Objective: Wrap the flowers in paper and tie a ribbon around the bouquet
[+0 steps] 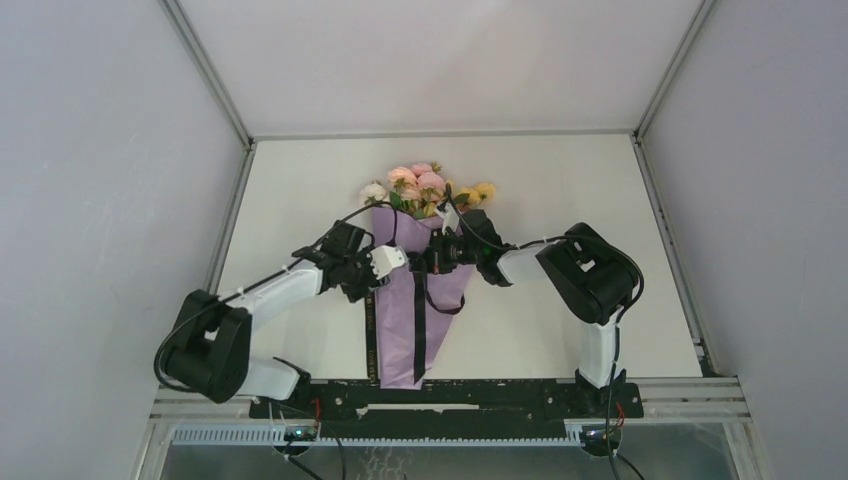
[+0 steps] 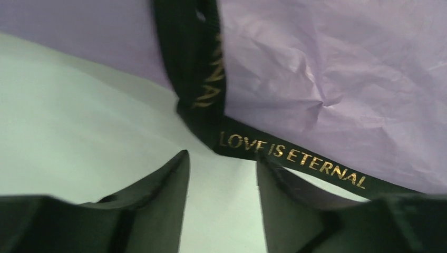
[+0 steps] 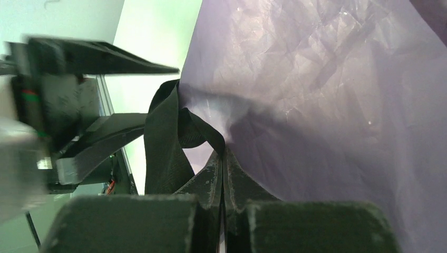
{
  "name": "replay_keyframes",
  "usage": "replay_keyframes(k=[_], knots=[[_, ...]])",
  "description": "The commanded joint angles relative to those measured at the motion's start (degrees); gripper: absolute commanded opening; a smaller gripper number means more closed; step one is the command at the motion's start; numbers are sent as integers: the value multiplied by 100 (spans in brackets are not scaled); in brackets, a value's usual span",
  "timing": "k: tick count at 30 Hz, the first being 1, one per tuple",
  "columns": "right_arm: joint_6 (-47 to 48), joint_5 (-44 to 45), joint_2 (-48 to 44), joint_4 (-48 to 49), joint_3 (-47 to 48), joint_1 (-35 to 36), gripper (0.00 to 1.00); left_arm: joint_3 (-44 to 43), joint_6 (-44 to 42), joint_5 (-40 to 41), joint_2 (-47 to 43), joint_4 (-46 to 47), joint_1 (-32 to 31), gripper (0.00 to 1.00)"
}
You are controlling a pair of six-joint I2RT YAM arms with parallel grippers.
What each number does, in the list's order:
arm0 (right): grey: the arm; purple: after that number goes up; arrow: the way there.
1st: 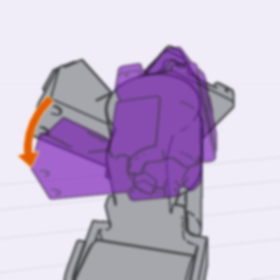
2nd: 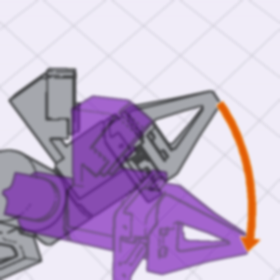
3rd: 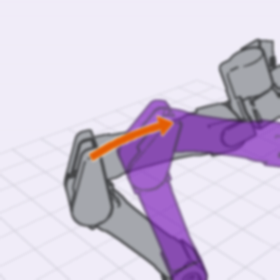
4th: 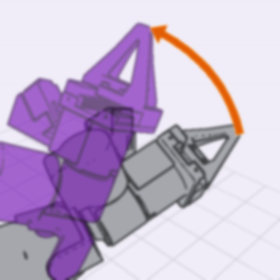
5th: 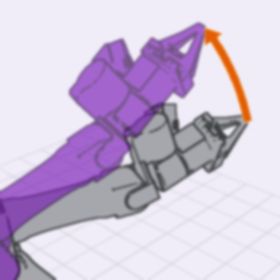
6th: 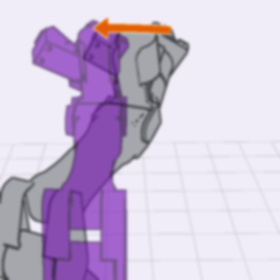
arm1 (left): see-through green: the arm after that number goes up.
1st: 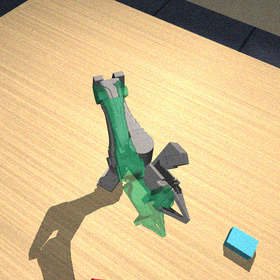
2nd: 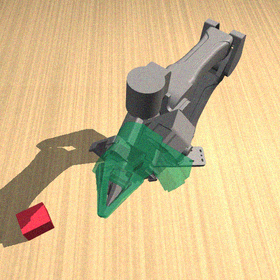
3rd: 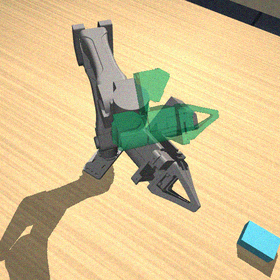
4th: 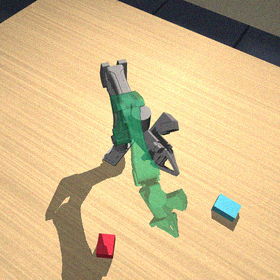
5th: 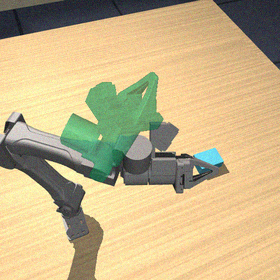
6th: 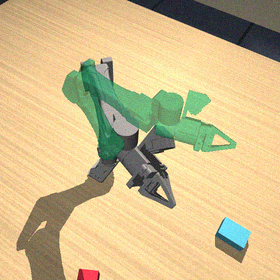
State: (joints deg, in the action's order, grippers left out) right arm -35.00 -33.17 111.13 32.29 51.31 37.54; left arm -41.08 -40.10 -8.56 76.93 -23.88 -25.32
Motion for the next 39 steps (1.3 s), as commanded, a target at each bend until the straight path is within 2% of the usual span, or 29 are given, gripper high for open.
replay_keyframes(k=[1, 3, 4, 6, 7, 14, 22, 27, 29, 31, 32, 34, 35, 37, 39], knots=[[140, 62, -320, 47, 46, 2, 0, -395, 8, -255, 538, -176, 12, 48], [183, 73, -362, 0, 46, 0, 0, -483, 48, -390, 698, -224, 10, 38], [197, 66, -370, -15, 46, -12, 0, -529, 54, -478, 751, -282, 10, 29], [205, 56, -392, -55, 44, -36, 0, -602, 68, -654, 805, -420, 10, 5], [224, 60, -417, -118, 46, -56, 0, -611, 74, -690, 773, -479, 17, 1], [607, 500, -843, -766, 46, -68, 0, -295, 2, -645, 236, -481, 162, 0], [765, 590, -883, -937, 53, -84, 0, -316, 156, -618, 191, -380, 168, 0], [1025, 720, -955, -1407, 222, -80, 0, -330, 160, -525, 127, -406, 168, 0], [1312, 1158, -1072, -2174, 417, -104, 0, -295, 168, -170, 67, -416, 191, 0], [1664, 2261, -1503, -3262, 421, -265, 0, -170, 51, 469, -40, -454, 399, 0], [1745, 2722, -1923, -3780, 179, -522, 0, 9, -82, 765, -113, -413, 671, 0], [1642, 3287, -2564, -4268, -396, -1600, 0, 311, -460, 1258, -241, -219, 1416, 0], [1531, 3280, -2894, -4306, -740, -2310, 0, 420, -651, 1361, -266, -155, 1827, 0], [1171, 2595, -3625, -4071, -1448, -3675, 0, 580, -934, 1438, -261, -93, 2568, 0], [932, 2458, -4384, -4060, -1912, -4509, 0, 755, -1115, 1483, -257, 14, 3163, 0]])
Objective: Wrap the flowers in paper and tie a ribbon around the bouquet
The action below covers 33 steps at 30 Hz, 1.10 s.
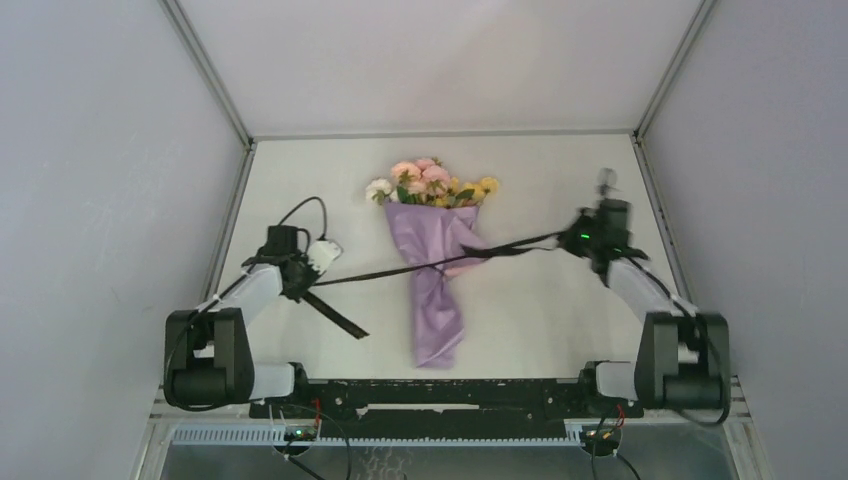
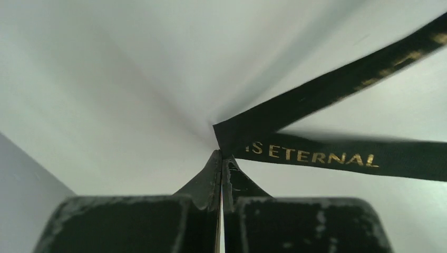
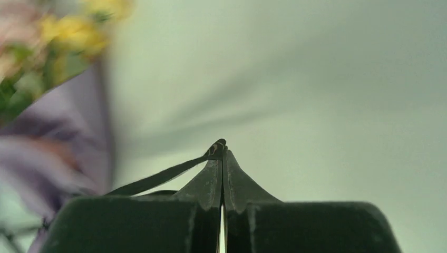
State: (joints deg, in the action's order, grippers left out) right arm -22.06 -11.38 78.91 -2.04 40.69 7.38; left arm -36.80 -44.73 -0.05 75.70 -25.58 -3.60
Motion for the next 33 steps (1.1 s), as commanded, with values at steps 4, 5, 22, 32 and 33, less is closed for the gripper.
replay_keyframes(k=[4, 5, 22, 32, 33], knots=[[-440, -203, -2112, -780, -1205, -2960, 0, 370, -875, 582, -189, 276, 1758, 0], [-405, -490, -2226, -825, -1241, -3353, 0, 404, -957, 705, -178, 377, 1874, 0], [-151, -1419, -1661, -1074, -166, -1060, 0, -675, -763, -1663, -1069, -932, -1287, 89], [746, 178, 776, -2134, 1577, -1247, 0, -2339, 58, -454, 1867, 339, -3439, 100], [874, 388, 1152, -2273, 1860, -1221, 0, -2432, 68, -447, 2017, 367, -3453, 100]])
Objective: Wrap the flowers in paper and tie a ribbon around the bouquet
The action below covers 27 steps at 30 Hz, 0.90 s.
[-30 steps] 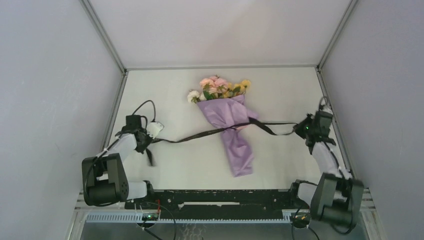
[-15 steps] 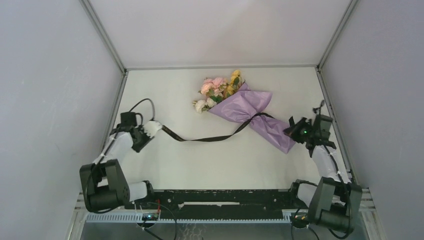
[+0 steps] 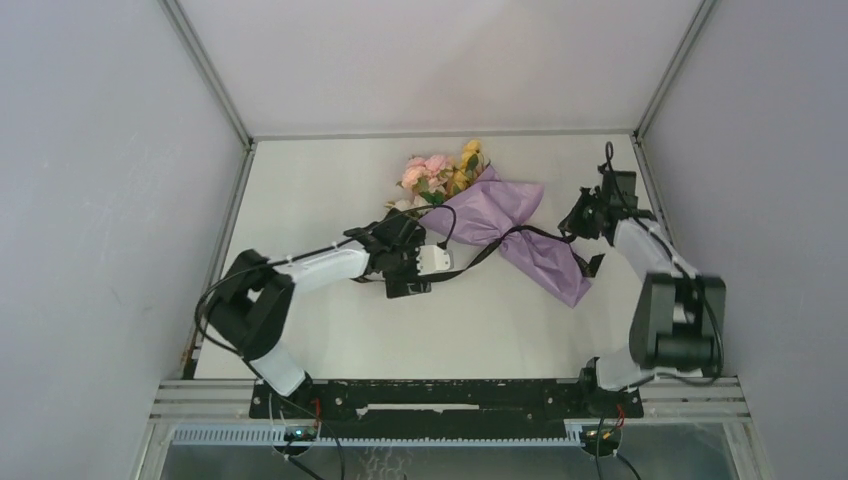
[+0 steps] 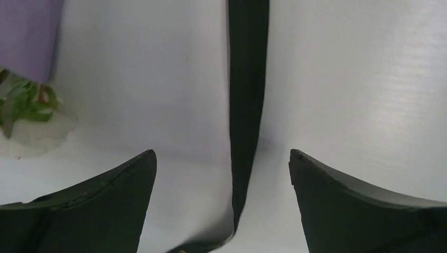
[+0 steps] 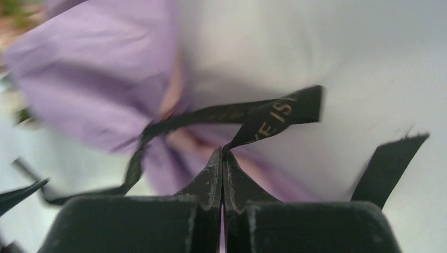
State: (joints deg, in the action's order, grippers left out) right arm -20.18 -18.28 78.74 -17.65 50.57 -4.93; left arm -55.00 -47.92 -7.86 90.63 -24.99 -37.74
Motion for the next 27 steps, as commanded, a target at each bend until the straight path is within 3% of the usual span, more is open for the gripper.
replay_keyframes(k=[1, 4, 8, 12, 16, 18, 24, 27], knots=[[819, 1316, 1541, -852, 1125, 36, 0, -646, 375, 339, 617, 338, -74, 100], [1017, 1620, 2422, -1338, 1750, 191, 0, -559, 242, 412, 696, 359, -168, 100], [1057, 1427, 2863, -1625, 1682, 806, 0, -260, 106, 402, 409, 340, -160, 100], [828, 573, 2465, -1680, 1232, 1830, 0, -12, -184, -294, -159, -77, 146, 100], [261, -993, 1846, -1097, 880, 2895, 0, 91, -503, -834, -593, -673, 619, 100], [57, -1318, 1600, -866, 868, 3284, 0, 162, -624, -990, -732, -811, 815, 100], [-86, -788, 916, -940, 824, 2946, 0, 403, -934, -686, -737, -964, 891, 100], [-36, -783, 553, -932, 670, 2792, 0, 404, -1256, -883, -664, -1623, 890, 100]])
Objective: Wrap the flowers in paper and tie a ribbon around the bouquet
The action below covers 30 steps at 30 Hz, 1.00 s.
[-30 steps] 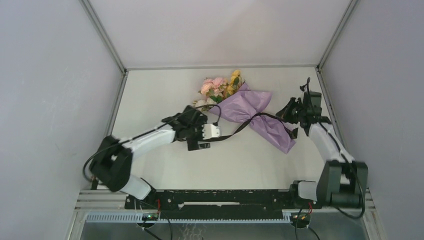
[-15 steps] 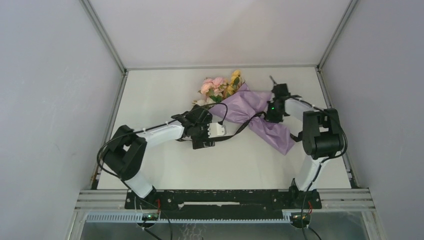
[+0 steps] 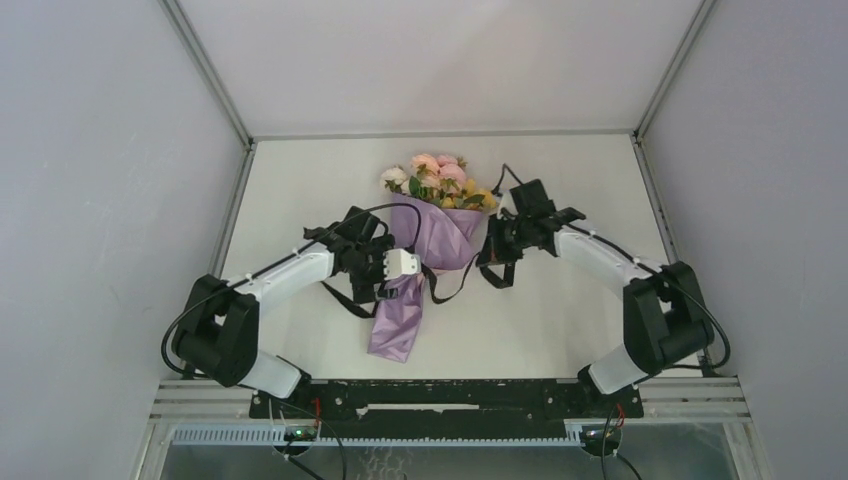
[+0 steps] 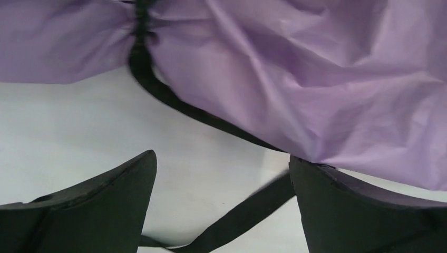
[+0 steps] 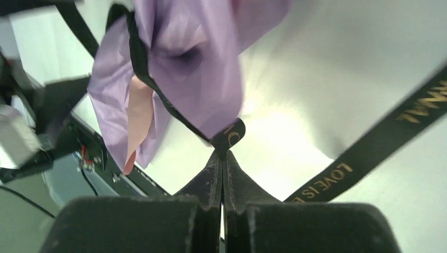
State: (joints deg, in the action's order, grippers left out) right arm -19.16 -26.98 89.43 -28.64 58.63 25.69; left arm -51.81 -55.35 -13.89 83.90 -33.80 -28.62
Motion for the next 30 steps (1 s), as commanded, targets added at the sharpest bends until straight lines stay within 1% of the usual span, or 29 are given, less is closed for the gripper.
replay_keyframes(k=[1, 3, 7, 10, 12, 15, 17, 19, 21, 22, 24, 25, 26, 27, 28, 30], knots=[[-101, 95, -609, 146, -160, -277, 0, 127, -716, -264, 1, -942, -16, 100], [-41, 149, -759, 67, -176, -295, 0, 257, -1102, -102, -118, -1312, 34, 100], [53, 272, -854, -91, -179, -372, 0, 255, -1762, -34, -369, -2162, 423, 100], [61, 265, -868, -87, -177, -390, 0, 380, -1882, -100, -492, -2266, 577, 100], [38, 236, -847, -26, -179, -381, 0, 530, -1682, -304, -532, -1994, 468, 100], [41, 209, -851, 6, -177, -381, 0, 903, -743, -44, -582, -752, 43, 100], [44, 176, -913, -1, -177, -381, 0, 1126, -562, 65, -640, -156, -120, 99], [46, 91, -1024, -2, -179, -409, 0, 1210, -410, 143, -636, 131, -254, 91], [40, 58, -1153, -17, -185, -451, 0, 1243, -182, 377, -535, 372, -443, 78], [37, 61, -1227, -26, -184, -478, 0, 1233, -88, 435, -446, 412, -500, 69], [-1, 30, -1413, 43, -235, -545, 0, 1191, -68, 454, -217, 356, -524, 49], [-26, -6, -1539, 117, -287, -588, 0, 1167, -27, 467, -154, 330, -518, 37], [-55, -53, -1663, 183, -348, -655, 0, 1132, -71, 475, -102, 228, -520, 23], [-81, -92, -1786, 221, -403, -730, 0, 1115, -107, 510, -86, 151, -517, 6], [-97, -132, -1918, 239, -458, -819, 0, 1131, -73, 619, -109, 150, -511, 1], [-132, -186, -2191, 276, -609, -1044, 0, 1184, -68, 793, -232, 135, -447, 0]])
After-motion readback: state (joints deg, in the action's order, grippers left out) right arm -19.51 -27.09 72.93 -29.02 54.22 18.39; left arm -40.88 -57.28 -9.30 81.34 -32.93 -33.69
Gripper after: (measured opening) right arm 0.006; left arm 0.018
